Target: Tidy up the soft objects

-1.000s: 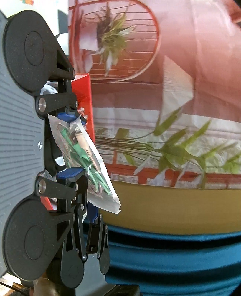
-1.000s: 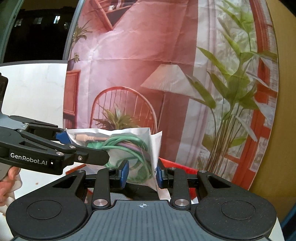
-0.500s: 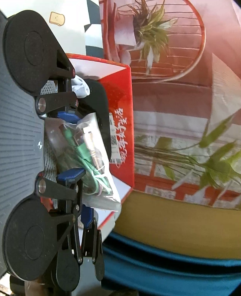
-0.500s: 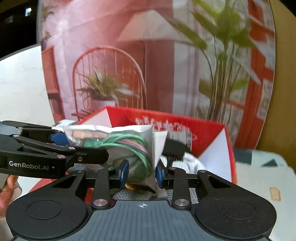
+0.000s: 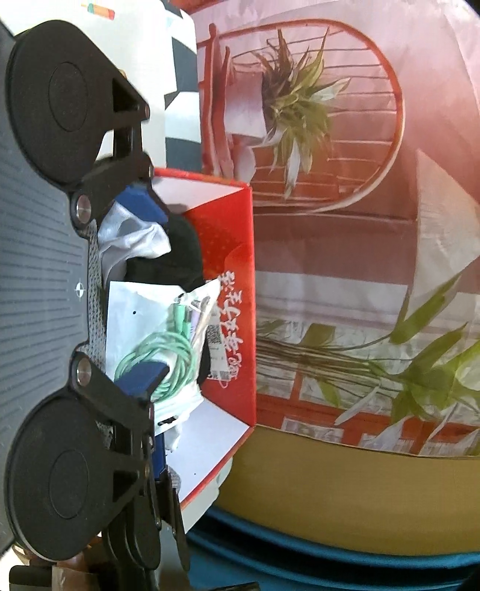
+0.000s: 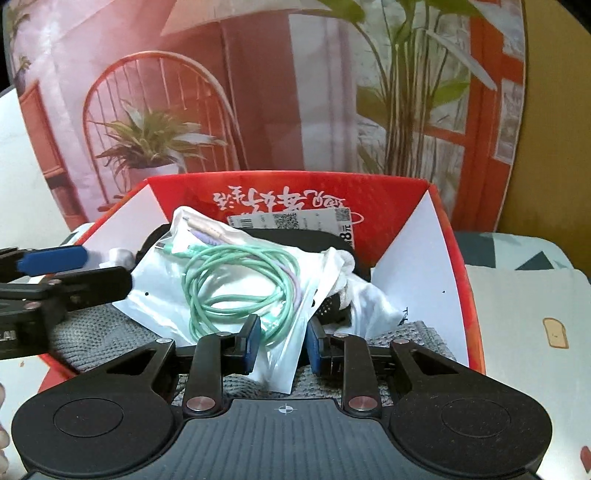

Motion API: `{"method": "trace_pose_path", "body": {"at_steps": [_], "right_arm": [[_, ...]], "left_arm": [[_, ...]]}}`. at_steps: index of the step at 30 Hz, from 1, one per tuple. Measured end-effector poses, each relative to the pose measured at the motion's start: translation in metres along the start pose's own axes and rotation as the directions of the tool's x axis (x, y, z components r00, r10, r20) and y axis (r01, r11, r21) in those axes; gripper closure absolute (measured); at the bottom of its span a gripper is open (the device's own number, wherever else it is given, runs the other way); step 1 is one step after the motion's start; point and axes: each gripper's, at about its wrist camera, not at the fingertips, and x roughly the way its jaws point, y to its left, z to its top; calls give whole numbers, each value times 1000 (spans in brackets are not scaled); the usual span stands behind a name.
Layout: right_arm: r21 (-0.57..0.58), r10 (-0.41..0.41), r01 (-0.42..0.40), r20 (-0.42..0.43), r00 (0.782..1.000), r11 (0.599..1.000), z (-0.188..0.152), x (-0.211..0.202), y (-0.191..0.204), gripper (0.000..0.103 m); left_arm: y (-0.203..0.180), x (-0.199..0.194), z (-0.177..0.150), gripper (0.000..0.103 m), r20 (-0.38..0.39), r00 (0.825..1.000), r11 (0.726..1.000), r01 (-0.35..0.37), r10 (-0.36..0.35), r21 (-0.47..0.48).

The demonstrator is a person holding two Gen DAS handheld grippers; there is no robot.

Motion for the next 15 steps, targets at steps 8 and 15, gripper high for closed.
{"method": "trace_pose_path", "body": {"at_steps": [8, 15], "right_arm": [[-45, 24, -19, 98, 995, 999, 2, -34, 8, 33], [-88, 20, -3, 196, 980, 996, 10, -83, 17, 0]], "left_arm": [[5, -25, 8, 0, 79, 997, 999, -13, 16, -37], [4, -64, 14, 0, 117, 992, 998, -30, 36, -54]]}}
